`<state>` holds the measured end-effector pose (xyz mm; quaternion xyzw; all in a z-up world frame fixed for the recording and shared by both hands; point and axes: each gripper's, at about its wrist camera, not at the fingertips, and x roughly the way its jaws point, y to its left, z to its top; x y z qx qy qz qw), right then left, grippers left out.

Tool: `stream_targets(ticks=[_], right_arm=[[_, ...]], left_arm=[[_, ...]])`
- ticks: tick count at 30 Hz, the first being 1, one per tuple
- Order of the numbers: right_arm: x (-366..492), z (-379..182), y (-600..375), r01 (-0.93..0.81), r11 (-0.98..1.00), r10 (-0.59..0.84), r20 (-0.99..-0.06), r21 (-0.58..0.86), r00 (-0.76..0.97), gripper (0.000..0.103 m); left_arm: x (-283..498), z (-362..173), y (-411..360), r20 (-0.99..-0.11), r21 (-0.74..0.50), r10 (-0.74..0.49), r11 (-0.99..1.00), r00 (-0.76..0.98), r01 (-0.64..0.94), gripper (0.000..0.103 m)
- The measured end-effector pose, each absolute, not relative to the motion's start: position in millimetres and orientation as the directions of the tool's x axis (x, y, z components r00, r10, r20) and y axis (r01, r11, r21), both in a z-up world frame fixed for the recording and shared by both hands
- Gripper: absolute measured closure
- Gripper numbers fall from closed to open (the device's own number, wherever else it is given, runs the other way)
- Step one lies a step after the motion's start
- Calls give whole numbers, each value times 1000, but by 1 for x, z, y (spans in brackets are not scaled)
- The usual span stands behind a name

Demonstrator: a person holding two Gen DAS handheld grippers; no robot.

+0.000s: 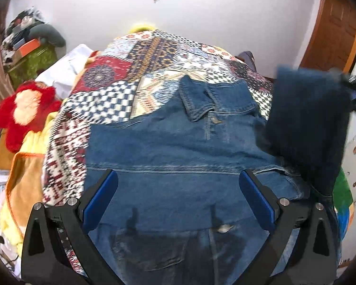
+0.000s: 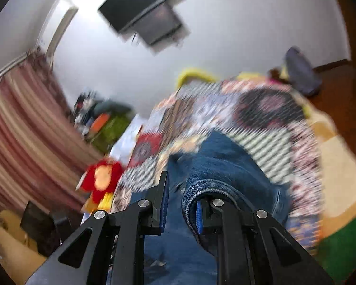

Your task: Fold large clothes

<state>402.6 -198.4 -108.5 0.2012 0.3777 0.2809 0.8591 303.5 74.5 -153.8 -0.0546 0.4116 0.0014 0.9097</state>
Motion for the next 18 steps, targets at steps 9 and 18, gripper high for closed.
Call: stream_targets(ticks=[9,18], right_arm=[[383,-198,-78,-424,768,611,-748,480,261,87],[352,-233,-88,-406,795,533,-838,451,113,86]], left_arm=[[269,-164,128,-763,-88,19,987,646,-133,0],[256,-174,122,-781,-82,9,990,624,-117,0]])
